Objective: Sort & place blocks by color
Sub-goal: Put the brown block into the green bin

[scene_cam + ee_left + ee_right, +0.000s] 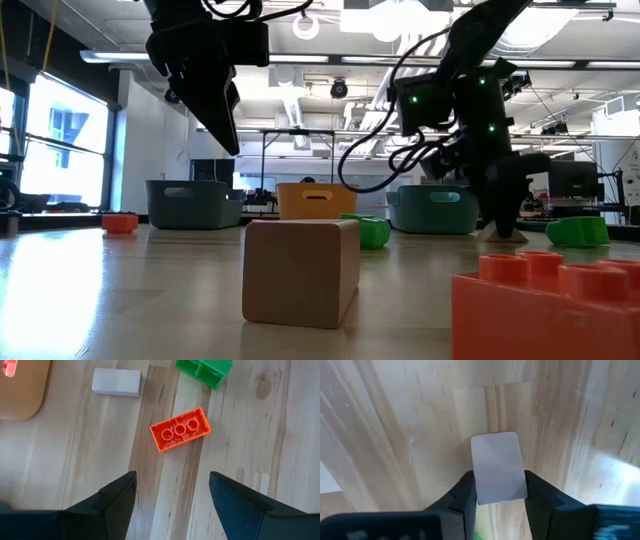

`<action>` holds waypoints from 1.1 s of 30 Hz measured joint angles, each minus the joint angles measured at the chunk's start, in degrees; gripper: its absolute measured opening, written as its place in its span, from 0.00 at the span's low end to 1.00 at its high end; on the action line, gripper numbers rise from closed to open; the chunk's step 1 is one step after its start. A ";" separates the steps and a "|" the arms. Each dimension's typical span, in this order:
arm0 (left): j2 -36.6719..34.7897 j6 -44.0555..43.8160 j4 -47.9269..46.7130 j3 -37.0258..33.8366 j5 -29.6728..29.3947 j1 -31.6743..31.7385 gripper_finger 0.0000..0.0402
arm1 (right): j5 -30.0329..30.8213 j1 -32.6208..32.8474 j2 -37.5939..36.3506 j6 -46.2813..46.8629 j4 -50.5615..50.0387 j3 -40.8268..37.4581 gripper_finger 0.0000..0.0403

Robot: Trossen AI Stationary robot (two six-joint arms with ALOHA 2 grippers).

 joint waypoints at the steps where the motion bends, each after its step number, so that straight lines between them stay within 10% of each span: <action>1: 0.00 0.00 0.00 0.00 0.00 0.00 0.59 | -0.23 0.00 -0.02 0.48 0.02 0.00 0.25; 19: 0.00 4.96 0.00 0.00 -0.02 0.00 0.59 | -2.04 0.00 -0.08 4.95 0.75 5.37 0.25; 33: 0.02 21.41 5.01 0.00 -0.42 0.00 0.59 | 9.62 -3.10 -0.08 2.11 0.12 17.48 0.25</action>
